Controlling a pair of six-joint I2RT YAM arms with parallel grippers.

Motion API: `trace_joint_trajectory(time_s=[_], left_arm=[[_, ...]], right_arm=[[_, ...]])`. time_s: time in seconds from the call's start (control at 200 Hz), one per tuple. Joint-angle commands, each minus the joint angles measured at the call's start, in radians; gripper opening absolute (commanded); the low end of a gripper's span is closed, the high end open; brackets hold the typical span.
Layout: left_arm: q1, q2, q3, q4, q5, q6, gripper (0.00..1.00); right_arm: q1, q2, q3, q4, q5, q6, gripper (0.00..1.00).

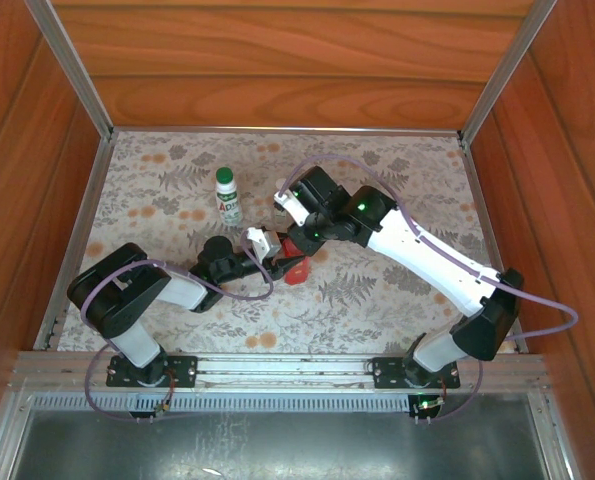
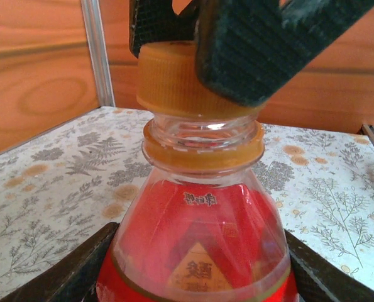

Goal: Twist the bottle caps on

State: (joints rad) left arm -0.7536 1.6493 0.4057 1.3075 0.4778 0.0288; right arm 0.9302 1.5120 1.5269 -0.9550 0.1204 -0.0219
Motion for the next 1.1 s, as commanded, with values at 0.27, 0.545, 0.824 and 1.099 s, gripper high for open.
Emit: trace_joint_trajectory(time_s=[0.27,0.545,0.824,1.099], left_arm=[[0.009,0.017,0.009,-0.043,0.008,-0.002,0.58],[0.009,0.014,0.004,-0.042,0.017,0.000,0.58],[0.010,0.011,-0.001,-0.042,0.016,0.002,0.58],[0.009,0.012,-0.001,-0.042,0.013,0.005,0.58]], right_arm=[[0.023,0.037,-0.010,-0.096,-0.041,0.052,0.32],[0.012,0.055,0.031,-0.116,-0.045,0.083,0.33],[-0.031,0.054,0.019,-0.118,-0.083,0.161,0.32],[-0.029,0.054,0.001,-0.102,-0.125,0.106,0.35]])
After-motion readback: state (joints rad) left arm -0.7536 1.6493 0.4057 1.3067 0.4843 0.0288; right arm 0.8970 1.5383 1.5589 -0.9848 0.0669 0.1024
